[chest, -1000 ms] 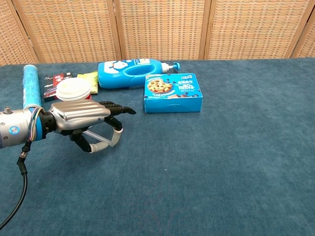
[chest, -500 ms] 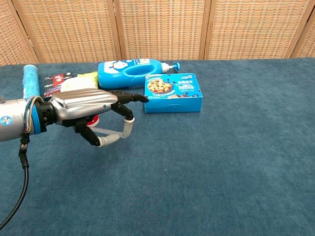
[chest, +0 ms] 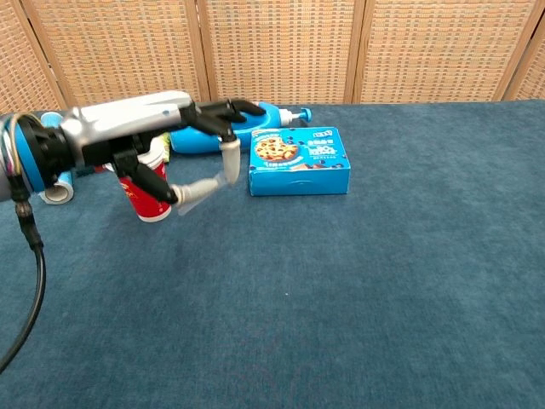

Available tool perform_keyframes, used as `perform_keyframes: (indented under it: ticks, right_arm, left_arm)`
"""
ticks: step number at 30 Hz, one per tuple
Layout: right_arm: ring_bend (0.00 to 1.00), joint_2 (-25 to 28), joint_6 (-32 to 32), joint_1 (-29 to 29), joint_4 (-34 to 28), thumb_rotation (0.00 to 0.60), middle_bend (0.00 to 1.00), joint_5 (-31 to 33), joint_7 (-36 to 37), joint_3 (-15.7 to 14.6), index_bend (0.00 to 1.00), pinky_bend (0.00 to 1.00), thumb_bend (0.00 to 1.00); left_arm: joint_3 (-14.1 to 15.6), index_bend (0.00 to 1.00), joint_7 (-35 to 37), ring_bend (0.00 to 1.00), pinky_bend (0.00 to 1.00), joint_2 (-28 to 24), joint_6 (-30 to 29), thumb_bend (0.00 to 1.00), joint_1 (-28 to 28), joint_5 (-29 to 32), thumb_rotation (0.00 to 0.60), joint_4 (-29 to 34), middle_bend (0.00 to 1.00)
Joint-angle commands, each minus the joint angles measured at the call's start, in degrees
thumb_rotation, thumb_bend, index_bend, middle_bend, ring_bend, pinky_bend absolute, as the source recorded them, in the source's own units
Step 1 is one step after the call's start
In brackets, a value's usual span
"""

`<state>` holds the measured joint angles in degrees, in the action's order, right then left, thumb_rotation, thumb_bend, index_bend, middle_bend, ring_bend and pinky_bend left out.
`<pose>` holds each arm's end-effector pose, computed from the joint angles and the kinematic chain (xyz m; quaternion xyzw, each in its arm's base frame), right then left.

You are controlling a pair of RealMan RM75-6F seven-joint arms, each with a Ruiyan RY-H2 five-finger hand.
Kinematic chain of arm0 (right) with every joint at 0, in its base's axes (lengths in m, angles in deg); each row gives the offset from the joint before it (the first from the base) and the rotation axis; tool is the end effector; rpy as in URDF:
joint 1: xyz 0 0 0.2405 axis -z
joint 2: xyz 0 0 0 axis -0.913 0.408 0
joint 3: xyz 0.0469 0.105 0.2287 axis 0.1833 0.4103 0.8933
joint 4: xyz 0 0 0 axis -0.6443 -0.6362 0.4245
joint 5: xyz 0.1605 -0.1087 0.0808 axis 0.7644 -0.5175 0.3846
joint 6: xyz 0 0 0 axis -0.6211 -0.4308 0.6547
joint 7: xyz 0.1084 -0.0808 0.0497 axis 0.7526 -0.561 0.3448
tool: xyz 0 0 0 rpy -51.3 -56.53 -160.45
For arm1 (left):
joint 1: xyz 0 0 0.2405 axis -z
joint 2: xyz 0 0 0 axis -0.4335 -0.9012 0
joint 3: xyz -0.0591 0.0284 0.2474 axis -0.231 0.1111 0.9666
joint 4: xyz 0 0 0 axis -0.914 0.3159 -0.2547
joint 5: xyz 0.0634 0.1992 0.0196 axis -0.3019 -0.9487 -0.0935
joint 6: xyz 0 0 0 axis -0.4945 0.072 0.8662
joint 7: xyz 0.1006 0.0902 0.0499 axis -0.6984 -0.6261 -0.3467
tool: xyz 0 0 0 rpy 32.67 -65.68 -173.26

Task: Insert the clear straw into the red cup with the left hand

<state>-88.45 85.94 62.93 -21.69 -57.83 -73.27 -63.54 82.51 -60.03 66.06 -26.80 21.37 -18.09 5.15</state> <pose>-0.3269 -0.1837 0.1805 0.5270 -0.4265 0.3595 0.6412 -0.1092 0.3079 0.0051 -0.7673 -0.3920 -0.4804 0.1636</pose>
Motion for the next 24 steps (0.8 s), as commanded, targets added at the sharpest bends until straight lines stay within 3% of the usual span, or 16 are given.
perform_keyframes:
  ticks: [1,8,16,19,24]
  right_arm:
    - [0.0,0.0,0.0,0.0,0.0,0.6,0.0,-0.1,-0.1,0.0,0.0,0.0,0.0]
    - [0.0,-0.2,-0.2,-0.1,-0.1,0.6,0.0,-0.1,-0.4,-0.2,0.0,0.0,0.0]
    - [0.0,-0.3,-0.8,-0.3,-0.2,0.6,0.0,0.3,-0.3,-0.1,0.0,0.0,0.0]
    - [0.0,-0.3,-0.9,-0.6,-0.4,0.6,0.0,0.2,-0.8,-0.1,0.0,0.0,0.0]
    - [0.0,-0.2,-1.6,-0.8,-0.3,0.6,0.0,0.7,-0.2,0.0,0.0,0.0,0.0]
  left_arm:
    - [-1.8,0.61,7.6,0.0,0.0,-3.4,-2.8,0.49,-0.6,0.3,0.6,3.8,0.0]
    - [-5.2,0.61,19.5,0.0,0.0,-9.2,-8.6,0.49,-3.0,2.3,0.6,7.3,0.0]
    - [-6.1,0.61,30.6,0.0,0.0,-17.5,-7.1,0.49,-4.6,5.5,0.6,10.3,0.0]
    - [-5.9,0.61,39.4,0.0,0.0,-23.9,-6.0,0.5,-6.4,6.8,0.6,11.4,0.0]
    - [-6.1,0.61,43.8,0.0,0.0,-27.9,-5.2,0.51,-8.0,8.2,0.6,10.3,0.0]
